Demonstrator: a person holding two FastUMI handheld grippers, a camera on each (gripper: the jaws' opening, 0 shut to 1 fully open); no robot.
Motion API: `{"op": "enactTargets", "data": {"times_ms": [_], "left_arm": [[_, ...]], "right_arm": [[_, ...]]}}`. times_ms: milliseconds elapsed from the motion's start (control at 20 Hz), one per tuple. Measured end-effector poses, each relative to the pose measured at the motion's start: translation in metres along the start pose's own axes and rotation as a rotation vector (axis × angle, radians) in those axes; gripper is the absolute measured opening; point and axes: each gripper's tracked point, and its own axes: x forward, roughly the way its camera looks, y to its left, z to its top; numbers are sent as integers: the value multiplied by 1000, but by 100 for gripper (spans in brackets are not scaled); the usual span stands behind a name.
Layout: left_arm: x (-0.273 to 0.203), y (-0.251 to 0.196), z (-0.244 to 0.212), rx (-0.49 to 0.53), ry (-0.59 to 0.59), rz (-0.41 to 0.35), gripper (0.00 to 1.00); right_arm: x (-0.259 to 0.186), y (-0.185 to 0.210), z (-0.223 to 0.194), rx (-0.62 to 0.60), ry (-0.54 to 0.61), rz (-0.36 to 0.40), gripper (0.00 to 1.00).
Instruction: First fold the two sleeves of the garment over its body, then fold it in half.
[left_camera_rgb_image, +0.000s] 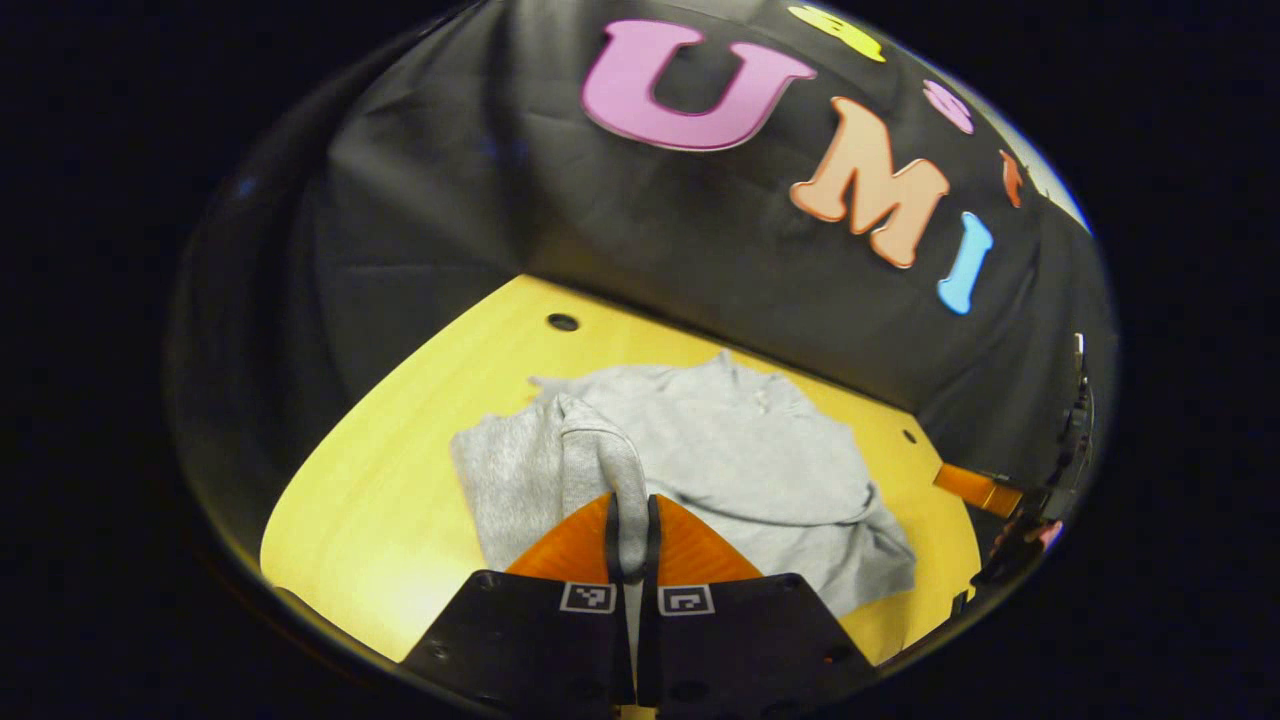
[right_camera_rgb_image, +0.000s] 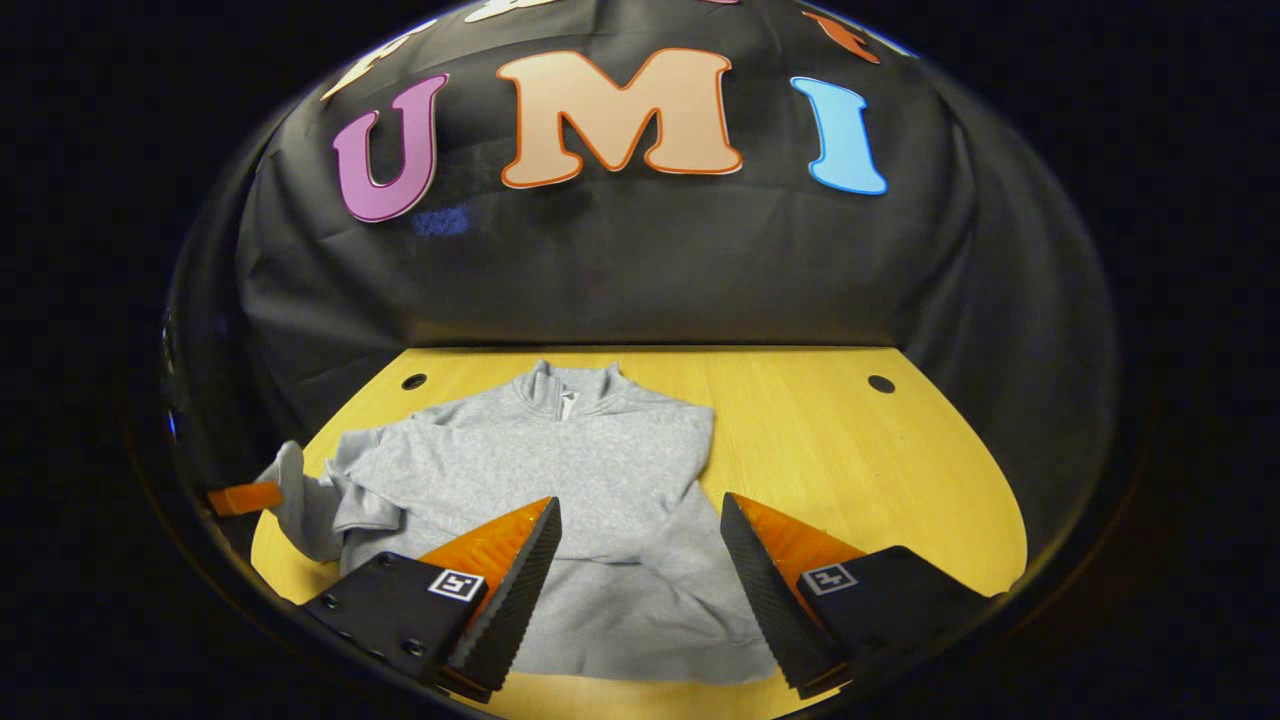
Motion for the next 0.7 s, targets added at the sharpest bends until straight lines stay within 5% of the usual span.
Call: {"op": "enactTargets", "data": {"times_ms": [300, 700], "left_arm": [[44, -114, 36, 64, -46, -165, 1], [90, -228, 41, 203, -77, -294, 1]], "right_arm": [[-6, -49, -1, 39, -2, -21, 96], [4, -77, -1, 21, 11, 35, 99]]}}
